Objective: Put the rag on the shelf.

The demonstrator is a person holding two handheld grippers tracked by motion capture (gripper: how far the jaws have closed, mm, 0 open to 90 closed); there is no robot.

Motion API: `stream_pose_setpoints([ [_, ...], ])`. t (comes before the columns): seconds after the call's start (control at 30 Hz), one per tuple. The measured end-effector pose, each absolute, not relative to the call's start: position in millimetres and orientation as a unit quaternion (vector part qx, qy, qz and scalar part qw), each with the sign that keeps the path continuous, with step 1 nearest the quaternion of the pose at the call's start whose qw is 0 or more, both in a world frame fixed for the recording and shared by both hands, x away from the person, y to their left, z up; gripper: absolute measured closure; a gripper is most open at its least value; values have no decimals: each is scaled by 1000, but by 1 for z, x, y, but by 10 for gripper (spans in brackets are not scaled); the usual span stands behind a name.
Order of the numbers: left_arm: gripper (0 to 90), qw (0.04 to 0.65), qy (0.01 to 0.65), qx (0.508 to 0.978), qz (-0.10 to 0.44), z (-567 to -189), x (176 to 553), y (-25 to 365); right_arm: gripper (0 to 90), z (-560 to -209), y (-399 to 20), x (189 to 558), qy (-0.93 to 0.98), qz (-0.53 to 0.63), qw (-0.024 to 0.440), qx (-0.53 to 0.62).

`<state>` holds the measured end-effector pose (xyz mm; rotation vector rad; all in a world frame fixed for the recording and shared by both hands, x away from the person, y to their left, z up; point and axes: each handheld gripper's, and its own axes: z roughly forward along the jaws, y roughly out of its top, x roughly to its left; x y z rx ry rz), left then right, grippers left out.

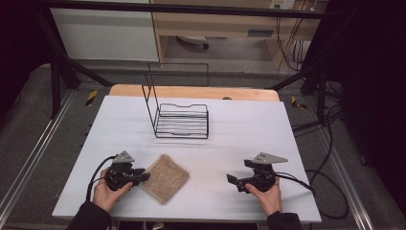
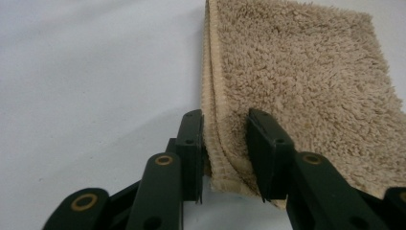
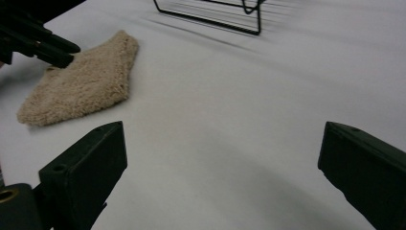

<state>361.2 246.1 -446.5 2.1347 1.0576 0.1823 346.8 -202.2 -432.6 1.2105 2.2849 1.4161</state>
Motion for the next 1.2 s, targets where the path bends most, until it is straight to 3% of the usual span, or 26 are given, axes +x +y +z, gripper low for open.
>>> stream_pose_setpoints([
  [0.57,723,362,417,830,75,-446,361,243,115,-435,-125,350,769,472,102,419],
  [0.87,739,360,417,831,76,-446,360,242,292,-443,-74,353,789,442,121,409],
  [1.2,768,362,426,826,68,-446,361,244,520,-457,-46,359,797,417,93,427],
])
